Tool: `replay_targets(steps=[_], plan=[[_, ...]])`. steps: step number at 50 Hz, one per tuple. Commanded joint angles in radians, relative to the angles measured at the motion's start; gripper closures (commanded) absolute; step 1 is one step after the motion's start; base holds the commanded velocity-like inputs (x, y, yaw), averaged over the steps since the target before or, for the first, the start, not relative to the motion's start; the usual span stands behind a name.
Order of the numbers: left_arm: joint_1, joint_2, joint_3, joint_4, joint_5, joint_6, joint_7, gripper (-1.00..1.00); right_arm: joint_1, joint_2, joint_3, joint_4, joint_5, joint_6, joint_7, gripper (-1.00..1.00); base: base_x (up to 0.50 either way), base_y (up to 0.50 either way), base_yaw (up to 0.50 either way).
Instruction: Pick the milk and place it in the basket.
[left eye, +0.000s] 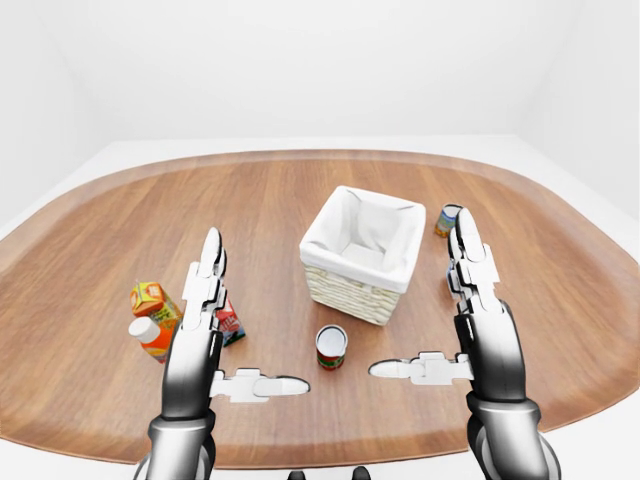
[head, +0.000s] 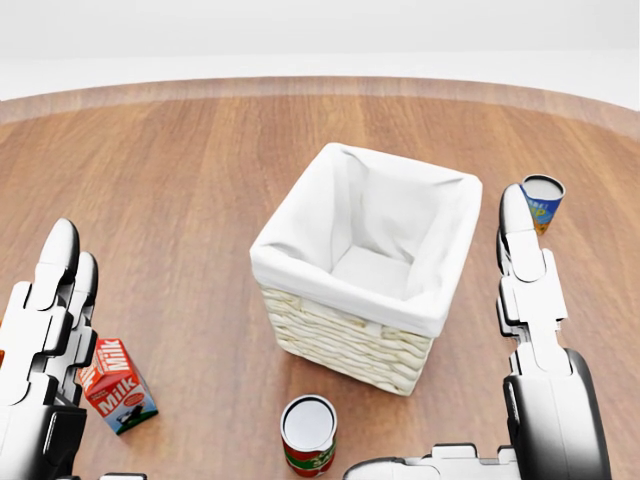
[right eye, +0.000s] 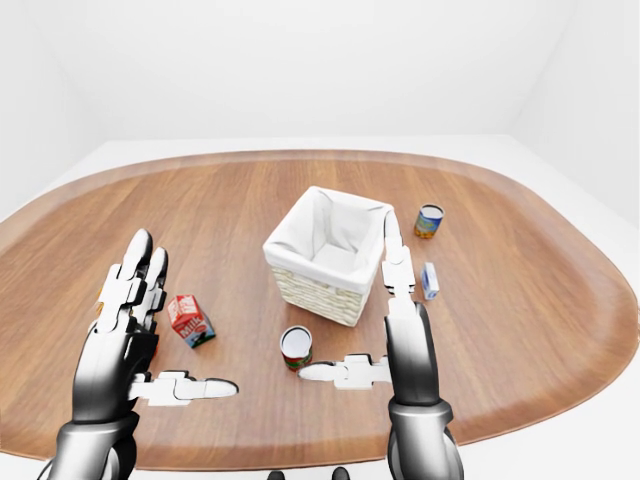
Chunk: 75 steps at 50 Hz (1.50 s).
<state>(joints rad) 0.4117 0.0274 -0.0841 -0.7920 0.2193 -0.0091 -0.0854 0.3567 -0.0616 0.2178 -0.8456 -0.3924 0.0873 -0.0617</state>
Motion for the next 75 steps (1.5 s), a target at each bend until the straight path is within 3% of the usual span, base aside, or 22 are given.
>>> replay_targets(steps=[1, 36, 43, 45, 47, 51, 54, 56, 58, 61, 63, 64, 66, 70, 75], plan=[[0.001, 0.002, -0.003, 0.004, 0.002, -0.004, 0.002, -1.00, 0.002, -0.001, 0.002, 0.001, 0.000, 0.000, -0.001, -1.00, 0.23, 0.00, 0.00], [-0.014, 0.003, -0.003, 0.032, 0.009, -0.012, 0.008, -1.00, 0.006, -0.006, 0.008, 0.004, 0.008, 0.000, -0.001, -1.00, 0.23, 0.00, 0.00], [-0.068, 0.001, 0.018, 0.074, 0.027, 0.015, -0.007, -1.00, 0.019, -0.013, 0.021, 0.008, -0.013, 0.000, -0.017, -1.00, 0.10, 0.00, 0.00], [-0.098, -0.002, 0.032, 0.078, 0.026, 0.047, -0.021, -1.00, 0.014, -0.013, 0.027, 0.013, -0.024, 0.000, -0.017, -1.00, 0.00, 0.00, 0.00], [-0.126, -0.005, 0.047, 0.072, 0.022, 0.093, -0.041, -1.00, 0.010, -0.013, 0.025, 0.017, -0.023, 0.000, -0.015, -1.00, 0.00, 0.00, 0.00], [-0.176, 0.002, 0.059, 0.091, 0.093, 0.096, -0.050, -1.00, 0.012, -0.014, 0.025, 0.015, -0.022, 0.000, -0.013, -1.00, 0.00, 0.00, 0.00], [-0.222, 0.000, 0.084, 0.139, 0.157, 0.065, -0.017, -1.00, 0.013, -0.014, 0.027, 0.011, -0.021, 0.000, -0.011, -1.00, 0.00, 0.00, 0.00], [-0.250, -0.003, 0.106, 0.170, 0.205, 0.032, 0.025, -1.00, 0.013, -0.015, 0.026, 0.014, -0.024, 0.000, -0.013, -1.00, 0.00, 0.00, 0.00], [-0.260, -0.004, 0.113, 0.183, 0.189, 0.037, 0.003, -1.00, 0.013, -0.015, 0.026, 0.017, -0.019, 0.000, -0.010, -1.00, 0.00, 0.00, 0.00], [-0.274, 0.002, 0.128, 0.228, 0.238, 0.002, 0.035, -1.00, 0.013, -0.015, 0.026, 0.016, -0.019, 0.000, -0.010, -1.00, 0.00, 0.00, 0.00], [-0.283, 0.004, 0.133, 0.256, 0.238, -0.008, 0.031, -1.00, 0.014, -0.015, 0.024, 0.017, -0.015, 0.000, -0.009, -1.00, 0.00, 0.00, 0.00], [-0.294, 0.010, 0.138, 0.289, 0.271, -0.032, 0.057, -1.00, 0.015, -0.015, 0.023, 0.016, -0.016, 0.000, -0.010, -1.00, 0.00, 0.00, 0.00], [-0.308, 0.017, 0.149, 0.331, 0.288, -0.051, 0.068, -1.00, 0.018, -0.015, 0.018, 0.007, -0.011, 0.000, -0.006, -1.00, 0.00, 0.00, 0.00], [-0.302, 0.016, 0.165, 0.325, 0.290, -0.054, 0.057, -1.00, 0.015, -0.012, 0.019, 0.013, -0.011, 0.000, -0.006, -1.00, 0.00, 0.00, 0.00], [-0.302, 0.018, 0.179, 0.358, 0.299, -0.078, 0.063, -1.00, 0.015, -0.013, 0.019, 0.012, -0.011, 0.000, -0.006, -1.00, 0.00, 0.00, 0.00]])
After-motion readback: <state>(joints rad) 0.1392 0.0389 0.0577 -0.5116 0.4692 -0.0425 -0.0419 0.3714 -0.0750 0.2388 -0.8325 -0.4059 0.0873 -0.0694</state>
